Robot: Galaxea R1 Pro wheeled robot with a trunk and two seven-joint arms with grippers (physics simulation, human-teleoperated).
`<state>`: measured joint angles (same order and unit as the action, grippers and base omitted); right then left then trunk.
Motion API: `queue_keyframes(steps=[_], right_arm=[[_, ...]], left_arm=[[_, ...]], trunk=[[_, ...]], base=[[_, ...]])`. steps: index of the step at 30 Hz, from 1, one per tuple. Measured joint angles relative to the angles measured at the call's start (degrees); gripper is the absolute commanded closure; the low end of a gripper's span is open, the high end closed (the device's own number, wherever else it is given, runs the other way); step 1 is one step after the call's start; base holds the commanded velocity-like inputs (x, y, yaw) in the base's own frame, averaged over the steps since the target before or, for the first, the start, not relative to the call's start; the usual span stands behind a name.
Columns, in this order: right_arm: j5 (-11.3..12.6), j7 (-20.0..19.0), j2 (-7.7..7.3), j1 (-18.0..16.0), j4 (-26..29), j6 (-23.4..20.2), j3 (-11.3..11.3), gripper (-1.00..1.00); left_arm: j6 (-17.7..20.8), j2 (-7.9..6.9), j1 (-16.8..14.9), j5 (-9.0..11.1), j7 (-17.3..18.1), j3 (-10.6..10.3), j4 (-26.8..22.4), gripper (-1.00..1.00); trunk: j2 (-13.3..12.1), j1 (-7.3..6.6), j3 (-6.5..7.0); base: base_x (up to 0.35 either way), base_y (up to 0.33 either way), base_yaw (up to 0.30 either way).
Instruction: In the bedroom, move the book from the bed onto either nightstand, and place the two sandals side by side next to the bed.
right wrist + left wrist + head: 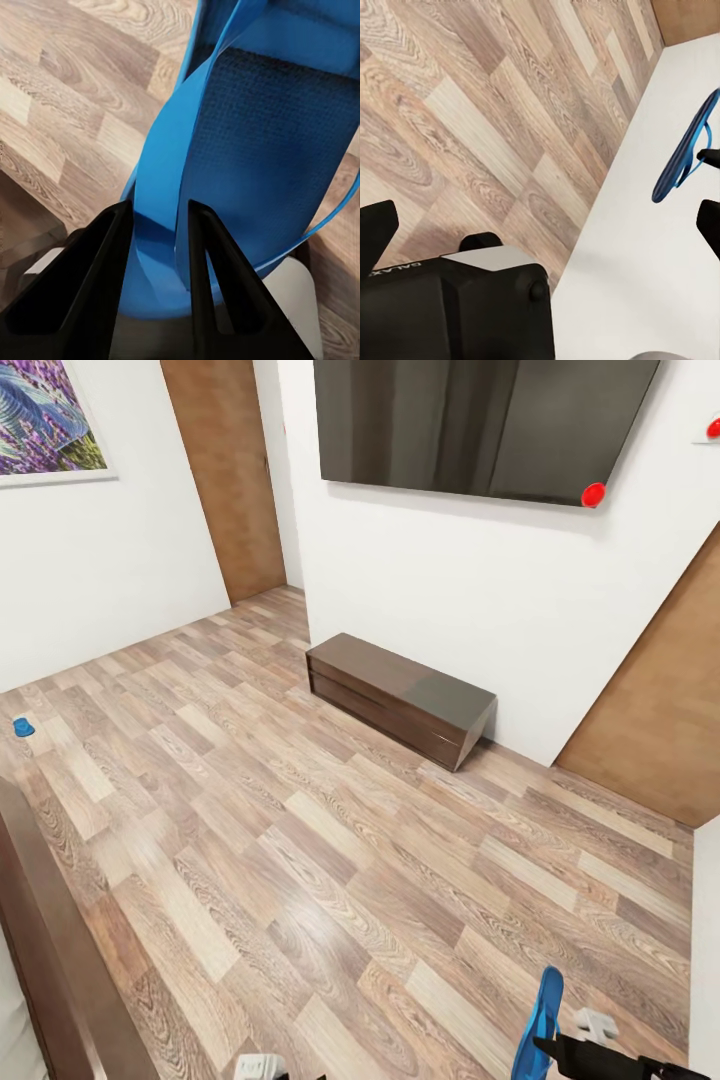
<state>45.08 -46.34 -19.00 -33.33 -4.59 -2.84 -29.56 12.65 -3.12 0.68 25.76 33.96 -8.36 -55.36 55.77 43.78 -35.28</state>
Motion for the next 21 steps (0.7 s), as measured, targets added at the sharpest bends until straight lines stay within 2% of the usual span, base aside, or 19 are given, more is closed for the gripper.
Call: queue_keyframes(steps=[6, 13, 14, 21], right_arm=[[-0.06, -0.13, 0.01, 0.00, -0.02, -1.43, -0.10, 1.00], [-0.09, -0.11, 0.01, -0.01, -0.03, -3.21, -0.12, 1.00], [-0.23, -0.12, 0.00, 0.00, -0.05, -5.47, -0.33, 1.00], [-0.07, -0.11, 0.00, -0.01, -0.03, -5.51, -0.09, 1.00]], left_arm=[[-0.01, -0.08, -0.01, 0.00, 0.00, 1.15, 0.00, -1.00], [-0.08, -0.02, -0.01, 0.00, 0.00, 2.49, 0.00, -1.00], [-0.08, -0.01, -0.02, 0.00, 0.00, 2.52, 0.00, -1.00], [-0.10, 0.00, 0.00, 0.00, 0.00, 2.56, 0.00, -1.00]], trunk=[[0.00, 0.00, 0.00], [0.00, 0.00, 0.00], [0.00, 0.00, 0.00], [0.00, 0.00, 0.00]], base=[[0.000, 0.000, 0.109], [0.000, 0.000, 0.277], [0.000, 0.000, 0.291], [0.000, 0.000, 0.293]])
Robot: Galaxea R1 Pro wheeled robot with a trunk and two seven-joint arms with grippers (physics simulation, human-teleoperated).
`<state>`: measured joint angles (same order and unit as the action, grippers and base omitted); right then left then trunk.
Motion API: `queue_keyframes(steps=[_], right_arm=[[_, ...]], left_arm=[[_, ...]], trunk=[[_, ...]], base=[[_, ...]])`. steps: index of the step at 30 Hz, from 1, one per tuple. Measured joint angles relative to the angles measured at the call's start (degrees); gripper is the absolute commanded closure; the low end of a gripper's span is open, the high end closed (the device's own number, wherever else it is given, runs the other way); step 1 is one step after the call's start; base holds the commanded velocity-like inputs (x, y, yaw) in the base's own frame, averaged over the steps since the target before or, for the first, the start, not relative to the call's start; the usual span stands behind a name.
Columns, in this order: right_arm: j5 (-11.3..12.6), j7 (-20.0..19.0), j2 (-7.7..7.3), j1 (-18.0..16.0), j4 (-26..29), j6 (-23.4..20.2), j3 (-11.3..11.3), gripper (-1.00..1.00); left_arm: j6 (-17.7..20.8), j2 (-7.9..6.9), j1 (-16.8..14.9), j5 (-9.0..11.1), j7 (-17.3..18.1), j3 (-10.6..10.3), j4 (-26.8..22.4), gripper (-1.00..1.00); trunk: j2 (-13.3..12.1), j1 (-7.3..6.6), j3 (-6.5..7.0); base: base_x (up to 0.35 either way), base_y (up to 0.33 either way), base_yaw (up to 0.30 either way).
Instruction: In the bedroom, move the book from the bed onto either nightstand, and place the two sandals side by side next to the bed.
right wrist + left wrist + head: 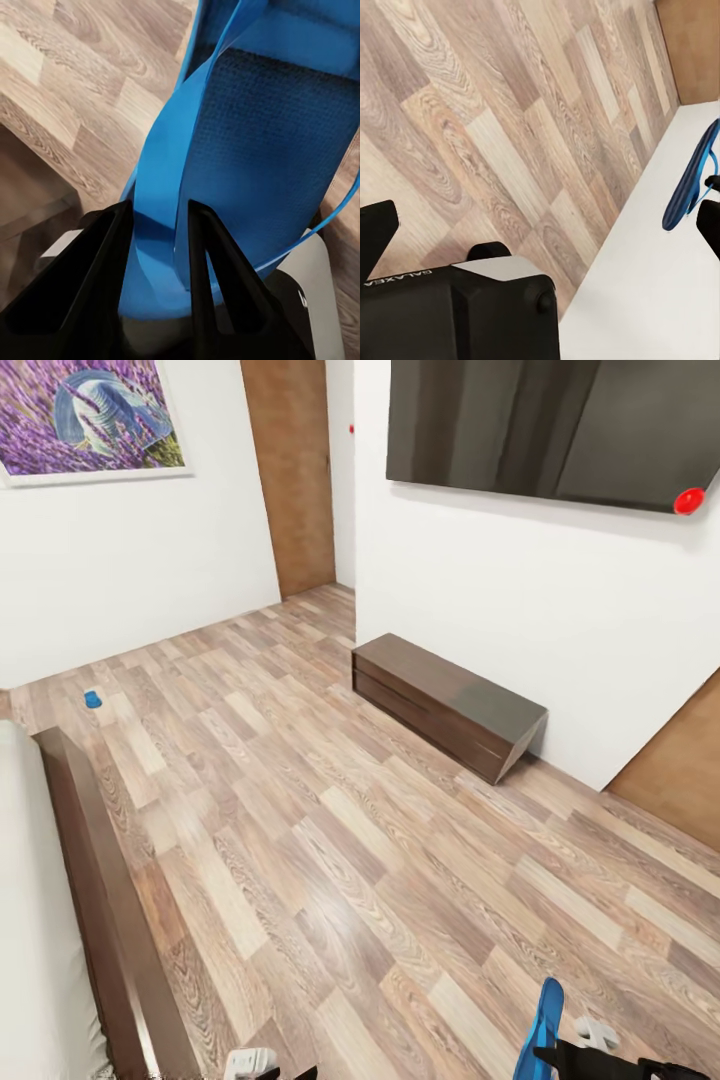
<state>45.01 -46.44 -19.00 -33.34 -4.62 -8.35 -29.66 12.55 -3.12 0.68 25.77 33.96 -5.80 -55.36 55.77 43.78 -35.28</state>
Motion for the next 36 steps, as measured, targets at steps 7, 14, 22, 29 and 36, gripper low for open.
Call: queue_keyframes(steps=[7, 14, 22, 29, 36], right_arm=[[0.01, 0.00, 0.00, 0.01, 0.01, -0.01, 0.01, 1.00], [0.00, -0.02, 0.00, 0.00, 0.01, -0.01, 0.00, 1.00], [0.00, -0.07, 0.00, 0.00, 0.00, 0.04, -0.01, 1.00], [0.00, -0.08, 0.00, 0.00, 0.00, 0.05, 0.01, 1.00], [0.00, -0.05, 0.00, 0.00, 0.00, 0.03, 0.02, 1.00]], left_arm=[[0.01, 0.00, -0.03, -0.02, 0.00, 0.00, 0.00, -1.00], [0.01, 0.00, 0.00, -0.03, 0.00, 0.00, 0.00, -1.00], [0.00, 0.00, -0.02, -0.04, 0.00, 0.00, 0.00, -1.00], [0.00, 0.00, -0.03, -0.06, 0.00, 0.00, 0.00, -1.00], [0.00, 0.00, -0.05, -0.09, -0.07, 0.00, 0.00, -1.00]], trunk=[[0.00, 0.00, -0.06], [0.00, 0.00, -0.06], [0.00, 0.00, -0.06], [0.00, 0.00, -0.06], [0.00, 0.00, -0.06]], base=[[0.000, 0.000, 0.109], [0.000, 0.000, 0.000], [0.000, 0.000, 0.110], [0.006, -0.002, 0.281], [0.061, -0.050, 0.292]])
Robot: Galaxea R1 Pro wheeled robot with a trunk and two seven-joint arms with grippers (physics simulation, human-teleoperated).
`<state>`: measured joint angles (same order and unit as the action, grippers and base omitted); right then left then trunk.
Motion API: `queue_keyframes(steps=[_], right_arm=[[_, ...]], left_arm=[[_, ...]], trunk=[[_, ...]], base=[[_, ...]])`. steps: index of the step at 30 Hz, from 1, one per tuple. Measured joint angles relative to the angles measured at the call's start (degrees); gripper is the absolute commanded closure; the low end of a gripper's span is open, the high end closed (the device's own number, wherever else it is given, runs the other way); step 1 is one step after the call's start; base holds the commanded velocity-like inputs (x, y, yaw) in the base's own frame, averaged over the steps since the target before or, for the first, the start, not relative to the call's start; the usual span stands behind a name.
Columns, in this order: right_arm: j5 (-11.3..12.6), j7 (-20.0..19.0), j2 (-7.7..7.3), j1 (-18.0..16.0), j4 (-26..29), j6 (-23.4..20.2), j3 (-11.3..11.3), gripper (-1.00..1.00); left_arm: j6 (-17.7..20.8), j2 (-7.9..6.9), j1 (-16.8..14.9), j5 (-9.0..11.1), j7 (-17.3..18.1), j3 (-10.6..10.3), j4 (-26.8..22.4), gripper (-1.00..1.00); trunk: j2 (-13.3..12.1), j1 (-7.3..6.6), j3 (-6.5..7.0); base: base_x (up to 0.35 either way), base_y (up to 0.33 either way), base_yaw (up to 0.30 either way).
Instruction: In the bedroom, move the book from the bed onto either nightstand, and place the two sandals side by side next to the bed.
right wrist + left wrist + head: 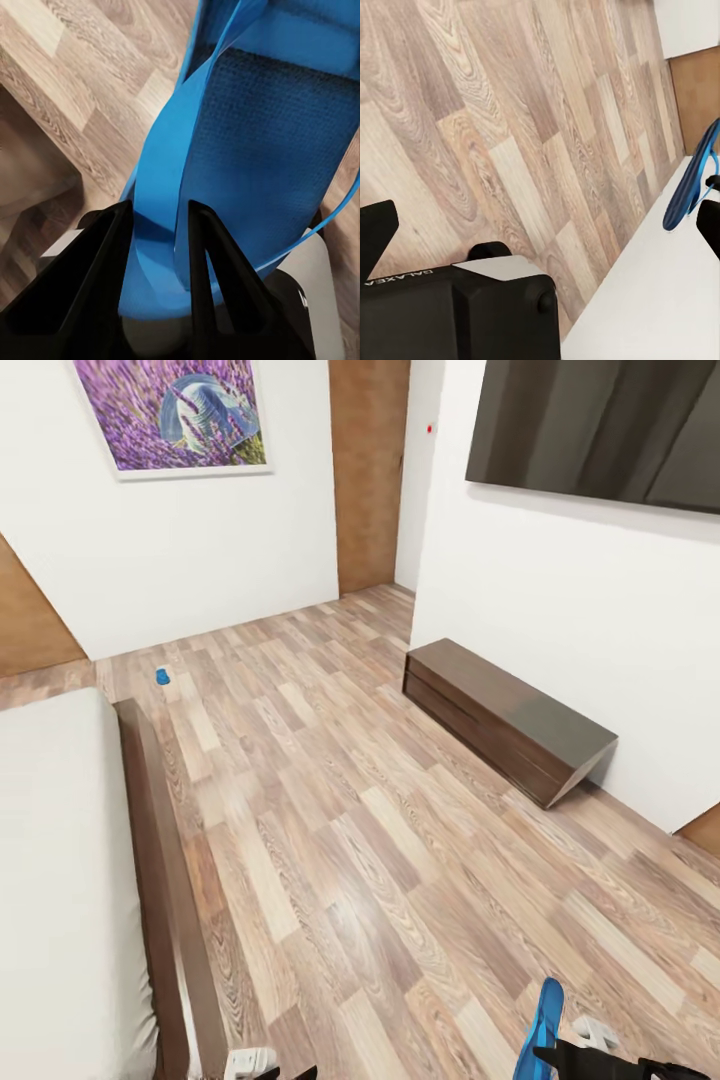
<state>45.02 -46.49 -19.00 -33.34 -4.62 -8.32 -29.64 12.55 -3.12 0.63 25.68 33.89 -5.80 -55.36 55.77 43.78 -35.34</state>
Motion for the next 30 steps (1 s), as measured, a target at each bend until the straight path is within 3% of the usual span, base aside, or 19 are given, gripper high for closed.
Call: queue_keyframes(steps=[12, 30], right_arm=[[0.00, 0.01, 0.00, 0.00, 0.01, 0.00, -0.01, 1.00], [0.00, 0.38, 0.00, 0.01, 0.02, 0.04, 0.04, 1.00]], left_arm=[[0.01, 0.07, 0.02, 0.00, -0.02, 0.00, 0.00, -1.00], [0.01, 0.09, 0.04, -0.01, -0.02, 0.00, 0.00, -1.00]], trunk=[[0.00, 0.00, 0.00], [0.00, 0.00, 0.00]], base=[[0.003, -0.003, 0.261], [0.000, 0.000, -0.011]])
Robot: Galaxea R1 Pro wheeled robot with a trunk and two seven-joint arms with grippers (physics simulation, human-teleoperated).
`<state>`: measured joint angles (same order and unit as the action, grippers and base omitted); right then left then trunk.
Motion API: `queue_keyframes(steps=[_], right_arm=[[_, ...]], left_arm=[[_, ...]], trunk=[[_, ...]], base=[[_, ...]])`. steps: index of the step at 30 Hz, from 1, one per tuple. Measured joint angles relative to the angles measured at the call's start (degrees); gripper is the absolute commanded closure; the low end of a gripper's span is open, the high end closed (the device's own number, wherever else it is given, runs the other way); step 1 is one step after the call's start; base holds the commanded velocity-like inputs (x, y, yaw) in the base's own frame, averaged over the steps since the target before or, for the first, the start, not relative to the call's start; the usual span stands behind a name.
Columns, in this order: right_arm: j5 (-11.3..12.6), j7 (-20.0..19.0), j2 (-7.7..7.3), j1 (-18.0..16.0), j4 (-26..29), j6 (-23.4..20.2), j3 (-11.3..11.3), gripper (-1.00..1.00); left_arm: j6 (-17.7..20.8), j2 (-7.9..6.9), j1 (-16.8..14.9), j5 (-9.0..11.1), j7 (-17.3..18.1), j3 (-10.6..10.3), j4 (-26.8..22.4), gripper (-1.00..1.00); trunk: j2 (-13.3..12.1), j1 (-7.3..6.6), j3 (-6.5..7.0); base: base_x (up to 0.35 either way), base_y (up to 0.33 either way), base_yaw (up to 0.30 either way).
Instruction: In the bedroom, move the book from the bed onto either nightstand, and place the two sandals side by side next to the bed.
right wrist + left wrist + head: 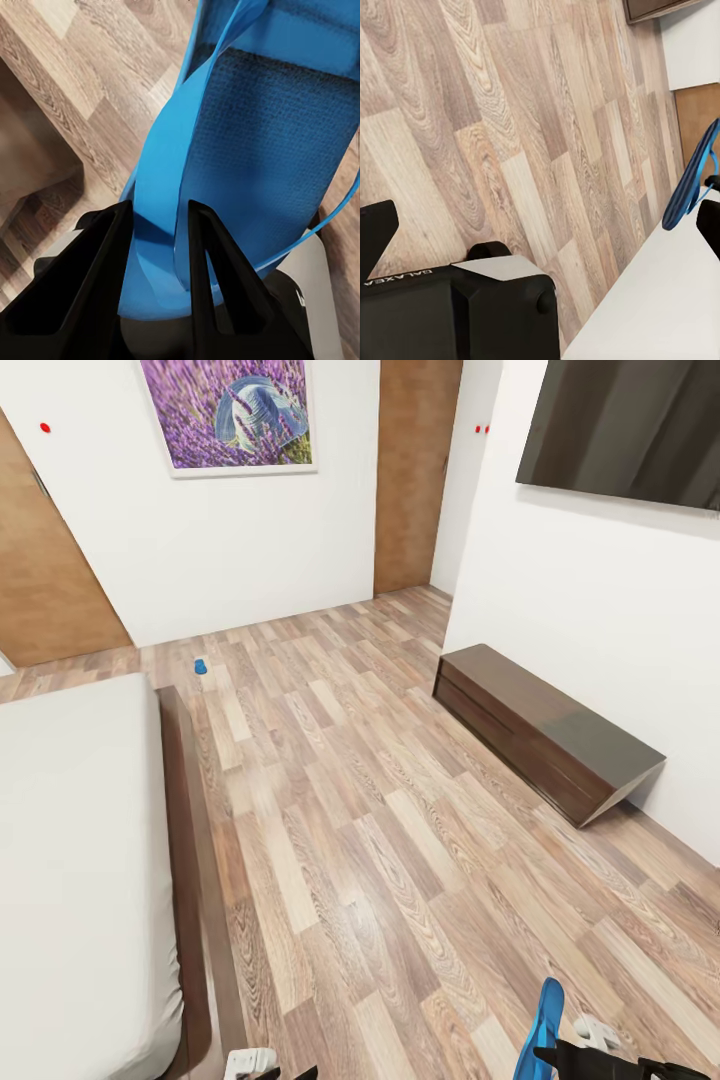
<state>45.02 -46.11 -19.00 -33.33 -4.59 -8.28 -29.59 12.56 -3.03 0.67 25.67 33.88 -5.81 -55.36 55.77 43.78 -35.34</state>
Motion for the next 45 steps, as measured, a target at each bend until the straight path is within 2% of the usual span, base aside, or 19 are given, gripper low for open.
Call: queue_keyframes(steps=[45], right_arm=[[0.09, -0.23, 0.00, 0.01, 0.01, 0.02, 0.00, 1.00]], left_arm=[[0.00, -0.05, -0.02, 0.00, 0.00, -0.01, 0.01, -1.00]], trunk=[[0.00, 0.00, 0.00]], base=[[0.000, 0.000, -0.280]])
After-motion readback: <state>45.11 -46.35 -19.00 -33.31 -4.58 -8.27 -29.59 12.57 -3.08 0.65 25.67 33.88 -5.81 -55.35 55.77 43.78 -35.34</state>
